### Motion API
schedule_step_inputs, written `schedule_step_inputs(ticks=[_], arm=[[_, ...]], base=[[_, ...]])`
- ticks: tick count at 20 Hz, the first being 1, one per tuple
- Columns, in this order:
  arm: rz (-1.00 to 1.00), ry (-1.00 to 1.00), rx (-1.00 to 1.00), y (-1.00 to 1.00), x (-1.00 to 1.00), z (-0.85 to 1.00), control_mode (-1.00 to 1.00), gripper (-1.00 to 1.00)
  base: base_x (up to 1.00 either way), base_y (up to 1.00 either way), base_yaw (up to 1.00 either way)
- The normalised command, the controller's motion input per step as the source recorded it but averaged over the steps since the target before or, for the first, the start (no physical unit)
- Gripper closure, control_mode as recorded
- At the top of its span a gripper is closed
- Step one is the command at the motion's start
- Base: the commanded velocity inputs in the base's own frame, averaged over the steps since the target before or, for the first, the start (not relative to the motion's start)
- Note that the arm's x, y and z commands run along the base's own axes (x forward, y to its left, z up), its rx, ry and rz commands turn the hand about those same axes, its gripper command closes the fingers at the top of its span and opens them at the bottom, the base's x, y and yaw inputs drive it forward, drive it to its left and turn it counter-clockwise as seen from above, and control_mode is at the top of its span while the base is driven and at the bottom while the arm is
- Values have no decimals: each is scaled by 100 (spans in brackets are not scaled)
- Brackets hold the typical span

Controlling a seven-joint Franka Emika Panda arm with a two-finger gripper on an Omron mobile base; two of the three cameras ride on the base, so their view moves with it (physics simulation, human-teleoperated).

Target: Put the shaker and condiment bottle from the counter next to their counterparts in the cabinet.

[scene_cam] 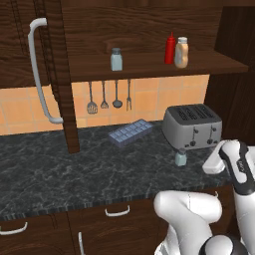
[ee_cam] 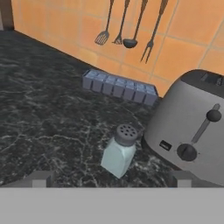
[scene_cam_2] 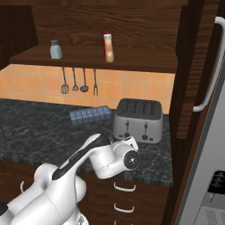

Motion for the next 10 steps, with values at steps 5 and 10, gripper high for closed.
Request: schedule_step_inputs(ticks=[5, 10], arm=[[2, 3, 0, 0, 5, 0, -100, -100], [2, 0, 1, 0, 7, 0, -100, -100]], base=[[0, 0, 0], [0, 0, 0]])
